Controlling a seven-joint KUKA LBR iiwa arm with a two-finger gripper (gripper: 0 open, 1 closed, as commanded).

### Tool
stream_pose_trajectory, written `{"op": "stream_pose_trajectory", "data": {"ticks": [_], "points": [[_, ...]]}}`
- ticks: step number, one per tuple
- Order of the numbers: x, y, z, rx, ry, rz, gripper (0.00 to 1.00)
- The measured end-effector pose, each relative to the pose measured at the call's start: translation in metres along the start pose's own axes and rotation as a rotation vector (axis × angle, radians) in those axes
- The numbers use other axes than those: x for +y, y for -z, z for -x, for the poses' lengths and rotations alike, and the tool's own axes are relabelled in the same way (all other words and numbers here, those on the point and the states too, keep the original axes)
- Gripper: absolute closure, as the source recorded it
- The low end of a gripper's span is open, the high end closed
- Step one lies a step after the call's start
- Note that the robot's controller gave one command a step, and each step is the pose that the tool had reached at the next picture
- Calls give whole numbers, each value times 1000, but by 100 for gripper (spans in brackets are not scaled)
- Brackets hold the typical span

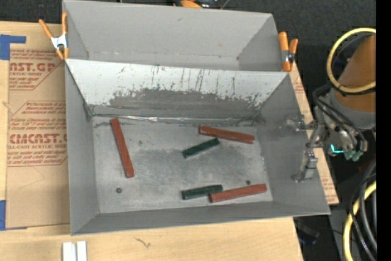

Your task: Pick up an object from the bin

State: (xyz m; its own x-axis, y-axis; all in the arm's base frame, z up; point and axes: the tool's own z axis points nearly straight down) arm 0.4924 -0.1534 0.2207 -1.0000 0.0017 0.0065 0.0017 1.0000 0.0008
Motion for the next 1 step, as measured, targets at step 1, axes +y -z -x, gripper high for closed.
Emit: {"op": "stream_pose_trajectory", "data": {"ticks": [1], "points": [[60, -68, 13, -1, -1, 3, 0]]}}
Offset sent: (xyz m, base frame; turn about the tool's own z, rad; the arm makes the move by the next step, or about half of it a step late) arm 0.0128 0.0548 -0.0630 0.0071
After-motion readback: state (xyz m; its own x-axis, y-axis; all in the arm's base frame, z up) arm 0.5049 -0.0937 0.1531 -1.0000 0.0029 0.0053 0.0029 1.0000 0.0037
